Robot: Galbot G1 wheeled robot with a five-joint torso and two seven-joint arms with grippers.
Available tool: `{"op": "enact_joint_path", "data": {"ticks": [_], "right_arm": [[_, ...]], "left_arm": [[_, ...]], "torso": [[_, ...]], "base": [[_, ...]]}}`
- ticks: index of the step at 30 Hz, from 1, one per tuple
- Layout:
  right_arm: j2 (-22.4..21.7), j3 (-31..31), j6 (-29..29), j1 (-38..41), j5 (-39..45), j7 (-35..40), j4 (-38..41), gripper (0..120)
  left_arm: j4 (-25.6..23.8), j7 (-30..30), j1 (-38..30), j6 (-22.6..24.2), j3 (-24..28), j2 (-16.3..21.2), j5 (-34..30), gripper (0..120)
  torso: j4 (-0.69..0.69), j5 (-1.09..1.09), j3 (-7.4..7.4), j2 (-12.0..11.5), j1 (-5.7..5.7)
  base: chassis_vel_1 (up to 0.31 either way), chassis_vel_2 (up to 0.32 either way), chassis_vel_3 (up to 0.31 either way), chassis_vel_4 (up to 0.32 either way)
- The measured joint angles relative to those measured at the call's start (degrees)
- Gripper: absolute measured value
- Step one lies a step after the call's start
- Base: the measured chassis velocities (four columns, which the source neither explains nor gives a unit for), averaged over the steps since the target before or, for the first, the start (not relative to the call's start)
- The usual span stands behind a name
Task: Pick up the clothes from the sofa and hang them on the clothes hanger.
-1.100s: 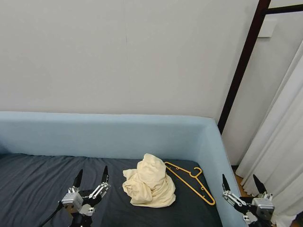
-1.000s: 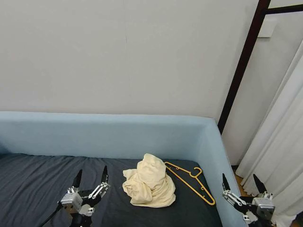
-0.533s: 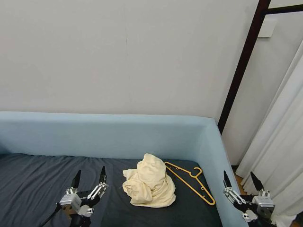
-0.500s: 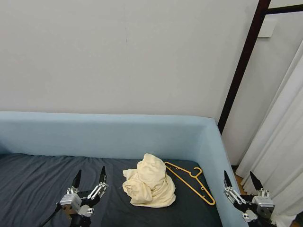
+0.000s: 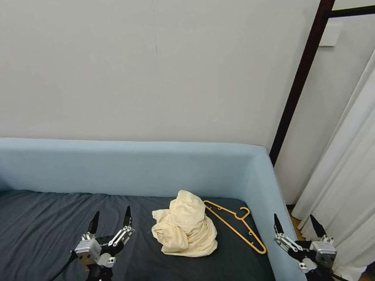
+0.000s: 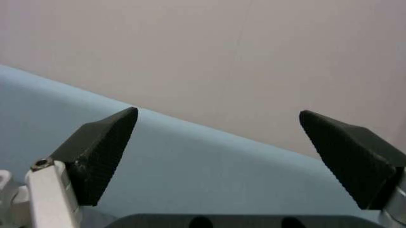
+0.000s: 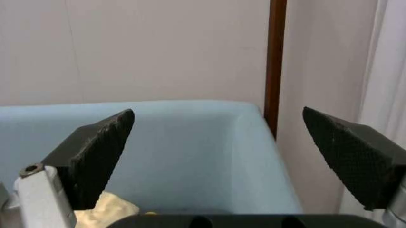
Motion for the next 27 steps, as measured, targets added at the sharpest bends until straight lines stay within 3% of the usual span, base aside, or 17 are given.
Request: {"op": "enact_joint_path", "data": {"ticks": [9,12,20,23,27], "right_arm": [[-8.0,-5.1,-3.8,11.4,16.9,-0.5,-4.4,100],[-9.8,-12.5,-7.5,20.1,31.8,-0.2,-7.8,100],[-7.0,-24.0,-15.4,36.3,48.1,2.3,-17.2,100],[-3.5,-28.6,-18.6,44.0,54.7,4.3,-26.2,100],[0.2,-31.5,-20.1,49.9,56.4,4.6,-35.5,100]], "left_arm": [[1.2,-7.9,1.7,1.9,-1.9,0.0,2.2,100],[0.1,-8.2,3.2,1.3,-3.5,0.0,2.0,100],[2.3,-2.3,4.1,-1.0,-7.6,0.1,0.6,100],[5.2,3.2,3.8,-4.9,-8.6,-0.5,-1.5,100],[7.1,4.8,3.6,-6.7,-9.1,-1.0,-1.7,100]], "torso": [[0.02,0.0,0.01,0.0,0.0],[0.01,0.0,0.01,0.0,0.0],[0.02,0.0,0.01,0.0,0.0],[0.01,-0.01,0.01,0.0,0.01],[0.0,-0.01,0.01,0.0,0.01]], "base": [[0.0,0.0,0.0,0.0],[0.0,0.0,0.0,0.0],[0.0,0.0,0.0,0.0],[0.0,0.0,0.0,0.0],[0.0,0.0,0.0,0.0]]}}
